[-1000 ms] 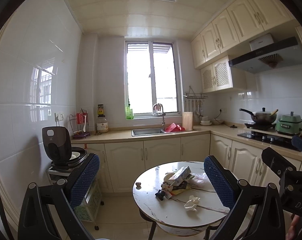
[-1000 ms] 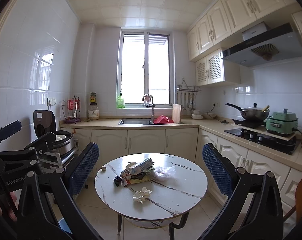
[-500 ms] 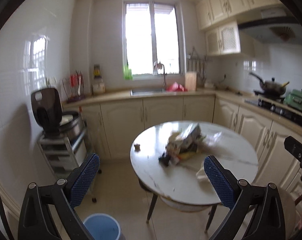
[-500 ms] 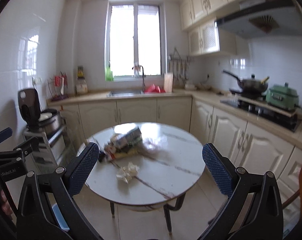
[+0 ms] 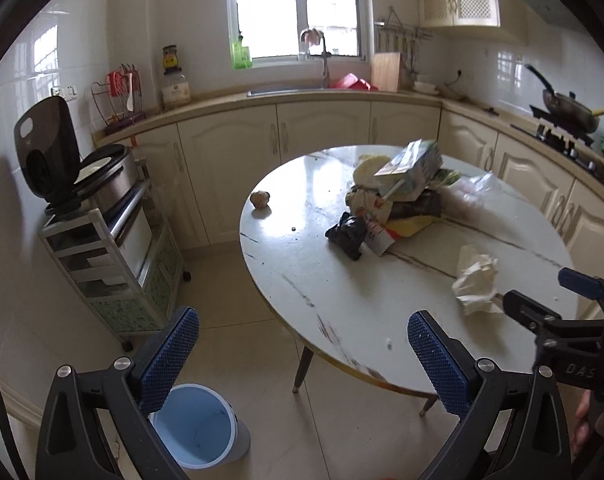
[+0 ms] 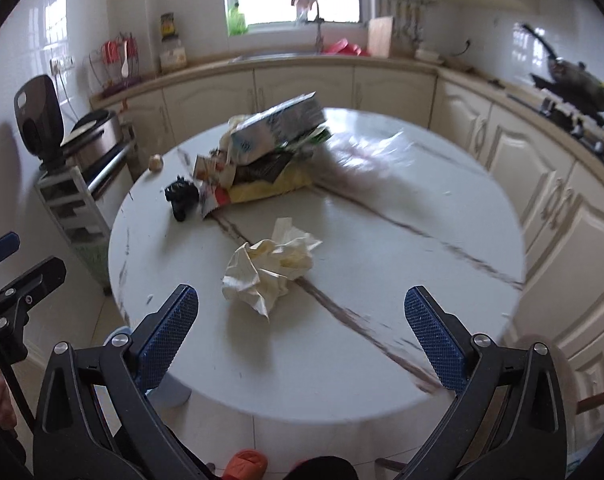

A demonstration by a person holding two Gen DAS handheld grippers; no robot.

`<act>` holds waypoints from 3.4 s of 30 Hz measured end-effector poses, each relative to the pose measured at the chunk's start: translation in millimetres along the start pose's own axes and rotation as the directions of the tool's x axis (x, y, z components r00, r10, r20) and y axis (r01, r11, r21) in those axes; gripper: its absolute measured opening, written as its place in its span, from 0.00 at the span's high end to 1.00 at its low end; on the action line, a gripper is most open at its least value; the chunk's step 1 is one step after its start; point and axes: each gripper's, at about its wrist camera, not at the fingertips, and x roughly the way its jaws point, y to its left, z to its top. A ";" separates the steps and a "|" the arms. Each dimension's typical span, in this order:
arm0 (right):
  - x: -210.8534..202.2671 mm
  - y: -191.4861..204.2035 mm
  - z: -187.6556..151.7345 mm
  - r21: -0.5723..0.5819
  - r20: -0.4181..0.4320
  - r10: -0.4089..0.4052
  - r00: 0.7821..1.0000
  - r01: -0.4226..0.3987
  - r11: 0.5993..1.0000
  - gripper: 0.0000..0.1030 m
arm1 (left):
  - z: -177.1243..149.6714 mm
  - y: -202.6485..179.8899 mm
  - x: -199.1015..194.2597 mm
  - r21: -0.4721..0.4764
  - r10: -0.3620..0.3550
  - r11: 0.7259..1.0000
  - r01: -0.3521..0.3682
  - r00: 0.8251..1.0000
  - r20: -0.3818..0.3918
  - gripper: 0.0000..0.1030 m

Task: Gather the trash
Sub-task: 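Grasp the black plastic bag with the left gripper while the right grasps crumpled paper, then carry both items over the blue bin and open both grippers to drop them, then grasp the brown lump with the left gripper while the right grasps the clear bag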

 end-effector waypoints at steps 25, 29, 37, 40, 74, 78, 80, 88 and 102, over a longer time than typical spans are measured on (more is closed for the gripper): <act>58.2 -33.5 17.0 -0.005 -0.072 0.123 0.990 -0.124 0.992 0.54 | 77.3 -20.4 240.8 0.062 -0.101 0.992 0.110 0.986 -0.130 0.08; 56.4 -38.6 15.8 0.016 -0.066 0.133 0.989 -0.132 0.991 0.54 | 74.7 -12.1 246.0 0.027 -0.216 0.975 0.222 0.966 -0.139 0.63; 46.5 -43.2 11.6 0.049 -0.043 0.152 0.988 -0.149 0.988 0.55 | 55.0 -1.2 228.8 0.007 -0.256 0.966 0.258 0.962 -0.096 0.63; 34.6 -39.8 14.2 0.044 -0.018 0.149 0.989 -0.148 0.988 0.55 | 43.5 3.3 205.8 -0.006 -0.279 0.960 0.279 0.958 -0.064 0.63; 190.1 372.4 -41.2 -0.351 -0.368 0.485 0.793 -0.601 0.718 0.54 | -199.3 320.5 265.8 -0.403 -0.030 0.897 -0.183 0.884 -0.467 0.41; 219.0 384.7 -54.9 -0.320 -0.414 0.493 0.766 -0.629 0.709 0.54 | -199.6 336.9 274.0 -0.420 -0.011 0.882 -0.212 0.883 -0.469 0.30; 225.1 389.1 -60.6 -0.298 -0.427 0.507 0.749 -0.646 0.703 0.54 | -201.9 342.4 267.1 -0.415 0.035 0.873 -0.257 0.881 -0.472 0.30; 227.9 416.2 -67.5 -0.263 -0.438 0.558 0.705 -0.694 0.670 0.31 | -201.6 358.1 205.2 -0.462 0.178 0.791 -0.401 0.873 -0.454 0.29; 67.2 278.0 27.2 -0.301 -0.014 0.477 0.879 -0.459 0.836 0.05 | -90.2 243.7 130.4 -0.363 0.171 0.909 -0.205 0.978 -0.123 0.20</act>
